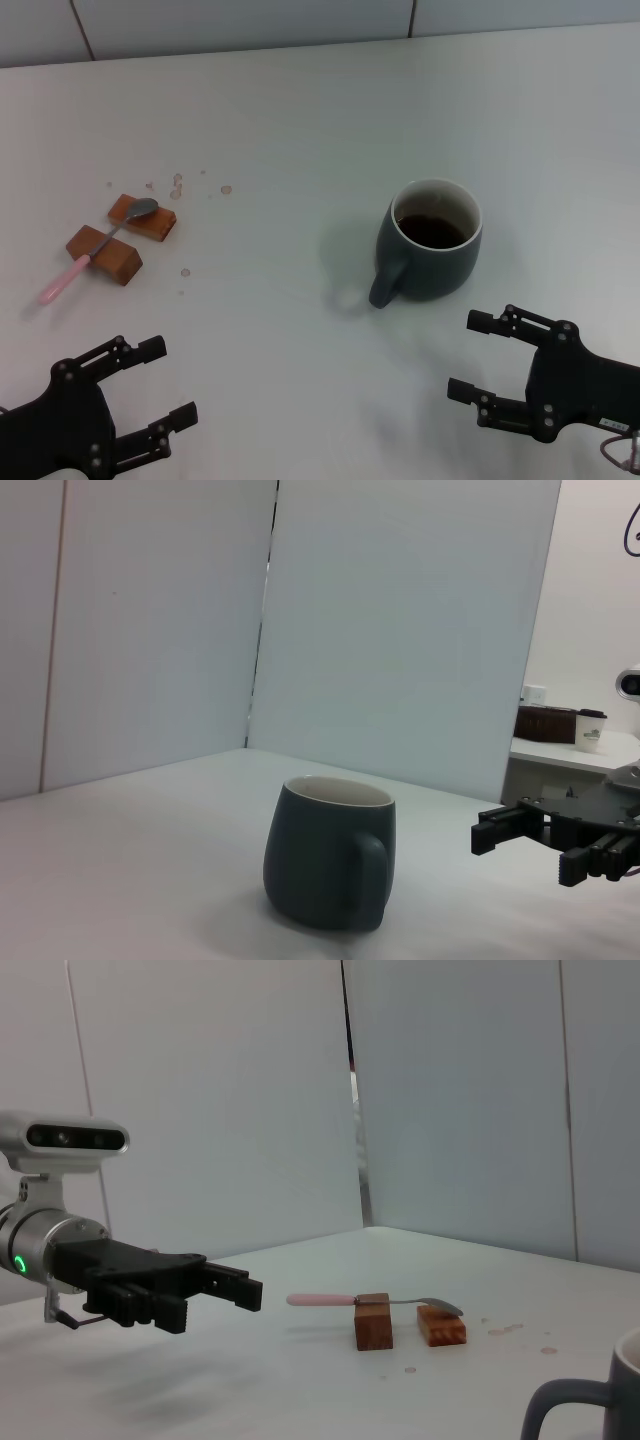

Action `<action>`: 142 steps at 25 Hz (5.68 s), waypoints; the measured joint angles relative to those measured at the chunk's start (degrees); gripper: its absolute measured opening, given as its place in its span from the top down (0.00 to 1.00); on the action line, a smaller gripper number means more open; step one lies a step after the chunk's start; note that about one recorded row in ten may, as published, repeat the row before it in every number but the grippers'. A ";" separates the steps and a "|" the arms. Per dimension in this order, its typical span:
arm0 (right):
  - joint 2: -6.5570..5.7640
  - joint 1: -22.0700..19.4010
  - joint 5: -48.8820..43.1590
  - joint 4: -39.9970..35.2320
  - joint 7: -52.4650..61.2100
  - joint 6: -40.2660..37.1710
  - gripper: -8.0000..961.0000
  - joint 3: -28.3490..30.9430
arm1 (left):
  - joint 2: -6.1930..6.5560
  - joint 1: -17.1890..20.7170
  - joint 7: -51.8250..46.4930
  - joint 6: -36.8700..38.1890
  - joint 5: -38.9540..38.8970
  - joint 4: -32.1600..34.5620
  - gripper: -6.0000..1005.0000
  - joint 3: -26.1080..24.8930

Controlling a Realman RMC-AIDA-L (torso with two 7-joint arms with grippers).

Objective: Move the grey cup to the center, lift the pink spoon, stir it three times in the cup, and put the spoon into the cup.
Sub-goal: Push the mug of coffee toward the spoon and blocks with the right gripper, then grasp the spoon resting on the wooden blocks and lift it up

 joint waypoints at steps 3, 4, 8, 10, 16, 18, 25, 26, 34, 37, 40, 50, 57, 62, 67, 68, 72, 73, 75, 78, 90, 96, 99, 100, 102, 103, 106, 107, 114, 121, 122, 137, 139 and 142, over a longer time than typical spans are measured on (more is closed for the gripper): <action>0.00 0.00 0.00 0.03 -0.01 0.00 0.19 0.00 | 0.00 -0.03 0.00 0.00 0.00 0.00 0.22 0.00; 0.00 0.00 0.00 0.03 -0.01 -0.02 0.19 0.00 | 0.00 -0.05 0.00 0.00 0.00 0.00 0.22 0.00; 0.00 0.00 -0.01 0.02 -0.01 -0.14 0.20 0.00 | 0.00 -0.17 0.00 0.00 0.00 -0.02 0.22 0.00; 0.00 -0.03 -0.04 0.02 -0.01 -0.19 0.20 0.00 | 0.00 -0.21 0.00 0.00 0.00 -0.06 0.22 0.00; 0.00 -0.08 -0.12 0.02 -0.01 -0.28 0.22 0.00 | 0.00 -0.30 0.00 0.00 0.00 -0.09 0.22 -0.14; 0.00 -0.13 -0.14 0.02 -0.01 -0.25 0.22 0.00 | 0.00 -0.30 0.00 0.00 0.00 -0.09 0.22 -0.14; 0.00 -0.19 -0.24 0.02 -0.18 -0.08 0.24 0.00 | 0.00 -0.29 0.00 0.00 0.00 -0.18 0.22 -0.16; 0.00 -0.18 -0.28 0.02 -0.19 -0.02 0.24 0.00 | 0.00 -0.29 0.00 0.00 0.00 -0.18 0.22 -0.16; 0.00 -0.18 -0.36 0.06 -0.30 0.03 0.25 -0.07 | 0.00 -0.29 0.06 0.00 0.00 -0.11 0.22 -0.20; 0.00 -0.24 -0.10 0.23 -0.42 0.00 0.26 0.41 | 0.02 -0.29 0.07 0.00 0.00 -0.09 0.22 -0.27; 0.00 -0.20 -0.04 0.37 -0.52 0.12 0.27 0.66 | 0.06 -0.29 0.08 0.00 0.00 -0.09 0.22 -0.27; 0.04 0.00 0.05 0.46 -0.66 0.20 0.59 0.70 | 0.09 -0.29 0.09 0.09 0.00 0.00 0.22 -0.47; 0.12 0.07 0.10 0.48 -0.72 0.20 0.84 1.16 | 0.09 -0.29 0.07 0.09 0.00 0.00 0.22 -0.45; 0.27 -0.91 3.94 5.68 -8.76 1.07 0.98 12.60 | 0.09 -0.29 0.09 0.13 0.00 0.00 0.22 -0.44; 0.27 -1.14 10.86 12.14 -18.46 6.41 0.99 21.88 | 0.12 -0.29 0.10 0.64 0.00 0.00 0.22 -0.47; 0.27 -0.72 11.84 12.63 -18.55 8.12 0.99 22.67 | 0.18 -0.29 0.10 0.82 -0.01 0.00 0.22 -0.49; 0.27 2.23 13.25 14.00 -18.51 16.52 0.99 23.50 | 0.27 -0.27 0.06 0.95 -0.08 0.00 0.22 -0.53; 0.27 3.05 13.15 14.22 -18.33 18.84 0.99 23.32 | 0.26 -0.25 0.04 0.98 -0.11 -0.01 0.22 -0.53; 0.25 4.61 12.81 14.94 -18.33 22.70 0.99 22.58 | 0.27 -0.17 0.01 1.04 -0.15 -0.01 0.22 -0.54; 0.25 6.51 12.67 15.55 -18.38 26.03 0.99 20.41 | 0.27 -0.10 0.00 1.15 -0.31 -0.01 0.22 -0.53; 0.35 9.79 13.02 21.69 -25.60 31.20 0.99 19.95 | 0.26 -0.03 -0.01 1.45 -0.87 0.00 0.22 -0.53; 0.39 11.85 13.29 24.76 -26.93 33.83 0.99 20.13 | 0.31 0.21 -0.01 1.70 -1.35 0.00 0.22 -0.53; 0.47 13.58 13.33 26.77 -27.77 35.71 0.99 20.22 | 0.33 0.23 0.02 1.85 -1.40 0.00 0.22 -0.53; 0.47 14.38 13.34 27.51 -27.99 36.41 0.99 20.25 | 0.35 0.24 0.07 1.88 -1.41 0.00 0.22 -0.53; 0.52 15.75 13.36 28.79 -28.24 37.62 0.99 20.34 | 0.35 0.24 0.07 1.88 -1.41 0.00 0.22 -0.53; 0.54 16.47 13.37 29.34 -28.25 38.23 0.99 20.53 | 0.37 0.24 0.08 1.89 -1.41 0.00 0.22 -0.53; 0.58 18.44 13.37 30.93 -28.27 40.04 0.99 21.20 | 0.42 0.23 0.26 1.99 -1.50 0.00 0.22 -0.53; 0.60 19.22 13.37 31.47 -28.28 40.76 0.99 21.56 | 0.43 0.23 0.30 2.02 -1.51 0.00 0.22 -0.53; 0.71 24.01 13.17 34.63 -28.31 45.43 0.99 22.48 | 0.52 0.24 0.41 2.17 -1.51 0.00 0.22 -0.53; 0.79 27.14 13.11 36.85 -28.25 47.23 0.99 22.79 | 0.54 0.24 0.50 2.32 -1.50 0.00 0.22 -0.53; 0.80 27.35 13.11 37.10 -28.25 47.36 0.99 23.12 | 0.54 0.24 0.50 2.32 -1.50 0.00 0.22 -0.53; -0.14 13.68 10.35 29.51 -19.66 24.46 0.99 27.80 | 0.52 0.31 0.62 2.30 -1.99 0.00 0.22 -0.53; -0.14 11.63 7.41 26.41 -16.05 18.92 0.99 27.78 | 0.48 0.28 0.62 2.23 -2.01 0.00 0.22 -0.53; -0.15 9.07 1.84 21.15 -11.55 11.75 0.99 27.77 | 0.37 0.25 0.62 2.09 -2.03 -0.05 0.22 -0.53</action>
